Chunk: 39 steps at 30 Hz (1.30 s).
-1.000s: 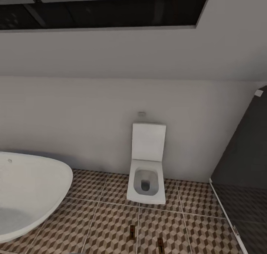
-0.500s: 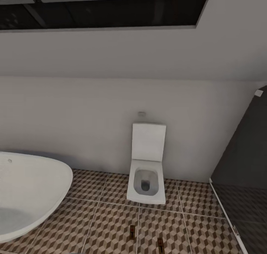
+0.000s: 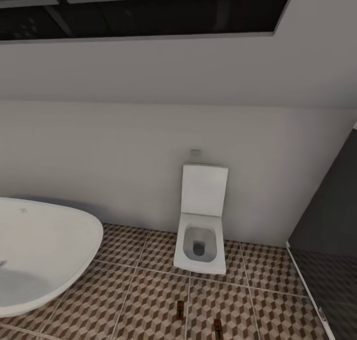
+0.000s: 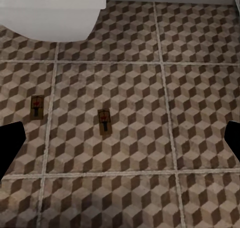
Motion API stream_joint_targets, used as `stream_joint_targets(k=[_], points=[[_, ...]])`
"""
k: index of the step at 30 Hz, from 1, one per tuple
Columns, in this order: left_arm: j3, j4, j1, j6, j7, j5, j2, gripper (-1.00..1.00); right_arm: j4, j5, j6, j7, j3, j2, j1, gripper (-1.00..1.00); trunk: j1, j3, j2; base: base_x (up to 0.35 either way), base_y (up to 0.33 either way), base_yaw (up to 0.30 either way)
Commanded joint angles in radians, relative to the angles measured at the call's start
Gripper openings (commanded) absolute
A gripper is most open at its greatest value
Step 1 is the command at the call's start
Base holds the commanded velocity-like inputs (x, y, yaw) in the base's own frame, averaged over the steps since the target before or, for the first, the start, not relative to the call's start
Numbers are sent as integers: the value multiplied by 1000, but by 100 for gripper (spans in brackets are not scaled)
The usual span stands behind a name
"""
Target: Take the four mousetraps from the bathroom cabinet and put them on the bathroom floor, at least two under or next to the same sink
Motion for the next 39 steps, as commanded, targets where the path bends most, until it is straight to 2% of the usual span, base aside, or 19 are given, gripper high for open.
stream_joint_targets(k=[1, 39], points=[[-8, 3, -2, -5, 4, 3, -1, 100, 0, -7, -2, -4, 9, 0, -1, 100, 1, -3, -2, 0, 0, 247], [-8, 4, 4, -5, 0, 3, -8, 100, 0, -6, -2, -5, 9, 1, -1, 100, 1, -25, -2, 0, 0, 256]])
